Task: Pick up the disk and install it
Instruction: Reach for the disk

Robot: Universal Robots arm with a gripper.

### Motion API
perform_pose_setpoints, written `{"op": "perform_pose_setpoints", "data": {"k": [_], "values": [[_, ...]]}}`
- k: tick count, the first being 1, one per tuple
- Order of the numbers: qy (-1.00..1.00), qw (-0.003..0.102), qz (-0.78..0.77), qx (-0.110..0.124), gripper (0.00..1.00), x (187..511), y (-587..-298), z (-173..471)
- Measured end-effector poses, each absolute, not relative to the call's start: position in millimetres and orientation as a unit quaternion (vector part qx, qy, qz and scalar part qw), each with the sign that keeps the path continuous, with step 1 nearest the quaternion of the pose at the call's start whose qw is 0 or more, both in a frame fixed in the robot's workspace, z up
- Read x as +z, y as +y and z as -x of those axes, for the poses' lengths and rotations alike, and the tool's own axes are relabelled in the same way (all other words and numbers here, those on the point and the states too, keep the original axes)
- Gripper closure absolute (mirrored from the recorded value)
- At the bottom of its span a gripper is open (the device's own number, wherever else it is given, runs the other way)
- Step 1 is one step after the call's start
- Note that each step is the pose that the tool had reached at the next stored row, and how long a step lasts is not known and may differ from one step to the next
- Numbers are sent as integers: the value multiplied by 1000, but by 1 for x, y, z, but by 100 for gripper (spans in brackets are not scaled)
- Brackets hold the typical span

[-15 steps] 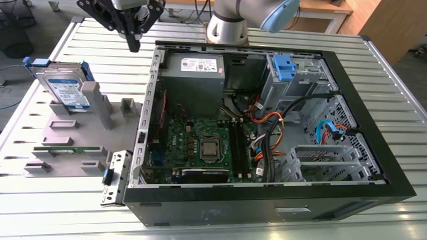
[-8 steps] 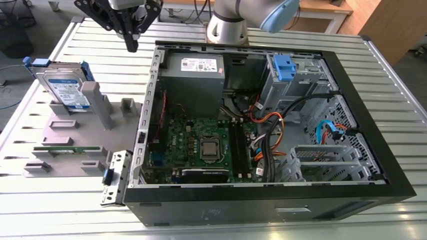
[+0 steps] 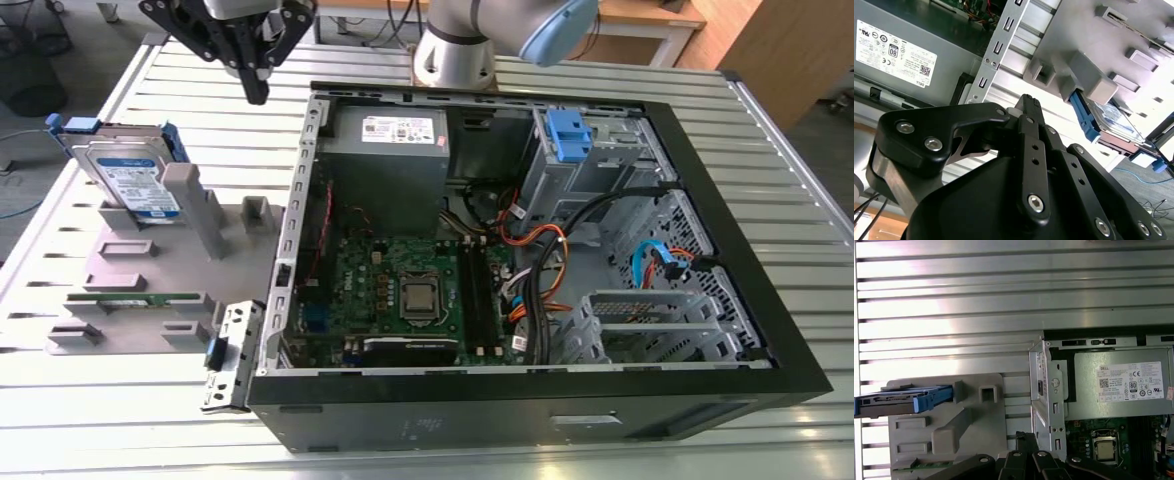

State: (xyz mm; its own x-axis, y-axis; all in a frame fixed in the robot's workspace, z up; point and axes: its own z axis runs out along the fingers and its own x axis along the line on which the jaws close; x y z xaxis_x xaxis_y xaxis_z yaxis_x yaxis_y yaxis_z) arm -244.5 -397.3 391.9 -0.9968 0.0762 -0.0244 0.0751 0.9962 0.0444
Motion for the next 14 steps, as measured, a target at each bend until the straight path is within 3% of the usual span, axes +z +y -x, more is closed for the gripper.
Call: {"op": "perform_pose_setpoints", "data": {"k": [14], "values": [[999, 13, -38, 22, 89, 391, -397, 262]]}}
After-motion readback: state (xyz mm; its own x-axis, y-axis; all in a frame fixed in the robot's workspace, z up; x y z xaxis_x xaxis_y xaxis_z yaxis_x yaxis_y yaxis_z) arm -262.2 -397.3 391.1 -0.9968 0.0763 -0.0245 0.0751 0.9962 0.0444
